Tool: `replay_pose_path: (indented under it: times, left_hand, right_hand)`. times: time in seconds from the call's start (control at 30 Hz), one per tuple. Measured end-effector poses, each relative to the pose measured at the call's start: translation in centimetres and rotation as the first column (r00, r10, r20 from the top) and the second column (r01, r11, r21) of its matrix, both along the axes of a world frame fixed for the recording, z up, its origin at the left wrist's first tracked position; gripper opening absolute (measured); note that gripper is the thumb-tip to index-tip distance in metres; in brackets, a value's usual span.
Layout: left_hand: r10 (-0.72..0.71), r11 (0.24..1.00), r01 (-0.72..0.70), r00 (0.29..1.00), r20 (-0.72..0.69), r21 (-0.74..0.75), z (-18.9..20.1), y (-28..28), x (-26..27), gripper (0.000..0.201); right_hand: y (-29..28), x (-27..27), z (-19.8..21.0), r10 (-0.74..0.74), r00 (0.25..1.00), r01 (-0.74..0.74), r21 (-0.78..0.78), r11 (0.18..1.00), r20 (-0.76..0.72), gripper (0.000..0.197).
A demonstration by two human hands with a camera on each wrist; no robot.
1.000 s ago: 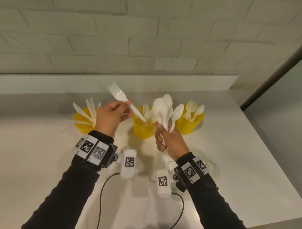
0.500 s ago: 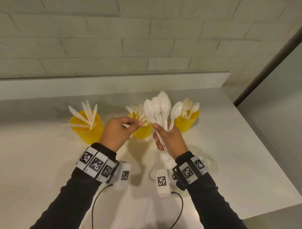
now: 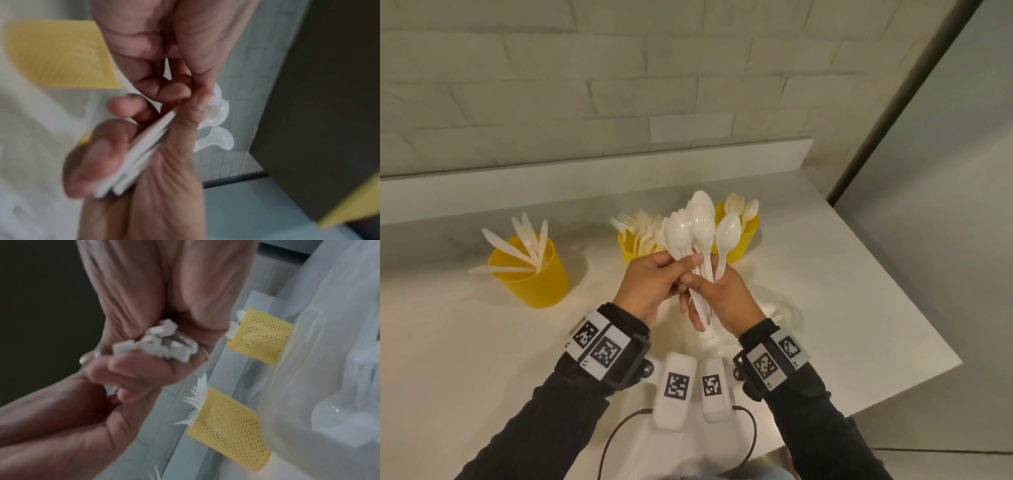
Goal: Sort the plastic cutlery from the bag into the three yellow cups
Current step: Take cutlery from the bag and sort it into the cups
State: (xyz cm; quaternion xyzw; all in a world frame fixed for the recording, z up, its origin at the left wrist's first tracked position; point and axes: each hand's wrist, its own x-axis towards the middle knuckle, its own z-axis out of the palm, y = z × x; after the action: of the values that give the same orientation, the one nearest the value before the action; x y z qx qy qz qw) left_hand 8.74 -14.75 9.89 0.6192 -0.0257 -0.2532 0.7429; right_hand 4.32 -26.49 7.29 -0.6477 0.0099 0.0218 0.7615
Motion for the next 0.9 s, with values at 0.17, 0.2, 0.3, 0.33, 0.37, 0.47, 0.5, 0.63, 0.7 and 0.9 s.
replay_pose_path:
  times: [0.17, 0.2, 0.3, 0.33, 0.37, 0.47, 0.5, 0.63, 0.7, 0.9]
  left_hand:
    - [0.091, 0.996, -0.091, 0.996, 0.026, 0.007, -0.1, -3.4, 0.2, 0.017]
    - [0.105, 0.994, -0.105, 0.994, 0.02, 0.006, -0.1, -4.4, 0.2, 0.016]
    - [0.183, 0.983, -0.183, 0.983, -0.001, -0.008, -0.3, -7.0, 0.4, 0.01]
    - [0.221, 0.975, -0.221, 0.975, 0.001, -0.02, -0.2, -7.8, 0.7, 0.007]
    - [0.263, 0.964, -0.262, 0.965, 0.009, -0.037, 0.0, -8.5, 1.1, 0.005]
    - [0.361, 0.931, -0.356, 0.93, 0.069, -0.077, 0.8, -10.4, 3.1, 0.005]
    - [0.379, 0.925, -0.374, 0.919, 0.104, -0.072, 1.0, -11.3, 3.9, 0.004]
    - [0.414, 0.887, -0.446, 0.883, 0.222, 0.122, -0.1, -15.3, 7.0, 0.014]
    - [0.412, 0.849, -0.47, 0.875, 0.254, 0.242, -1.3, -16.5, 8.1, 0.027]
    - [0.072, 0.683, -0.27, 0.95, 0.305, 0.679, -2.4, -16.4, 7.5, 0.052]
  right_hand:
    - [-3.4, -0.5, 0.1, -0.1, 0.995, 0.1, -0.003, 0.995, -0.02, 0.034]
    - [-4.4, -0.5, 0.1, -0.109, 0.993, 0.109, -0.002, 0.994, -0.036, 0.035]
    - [-7.9, -0.5, -0.4, -0.141, 0.983, 0.143, 0.01, 0.99, -0.117, 0.032]
    - [-9.4, -0.5, -0.5, -0.166, 0.977, 0.168, 0.005, 0.986, -0.135, 0.03]
    - [-10.9, -0.5, -0.7, -0.199, 0.97, 0.2, -0.01, 0.98, -0.139, 0.028]
    - [-15.4, -0.6, -1.5, -0.299, 0.946, 0.291, -0.075, 0.954, -0.126, 0.017]
    - [-16.7, -0.5, -1.6, -0.315, 0.938, 0.309, -0.067, 0.949, -0.144, 0.016]
    - [-20.6, 0.0, -1.4, -0.258, 0.942, 0.269, 0.022, 0.963, -0.213, 0.02]
    - [-21.3, 0.1, -1.1, -0.225, 0.955, 0.23, 0.005, 0.973, -0.192, 0.021]
    - [-21.4, 0.9, -0.7, -0.154, 0.978, 0.146, -0.063, 0.987, -0.143, 0.012]
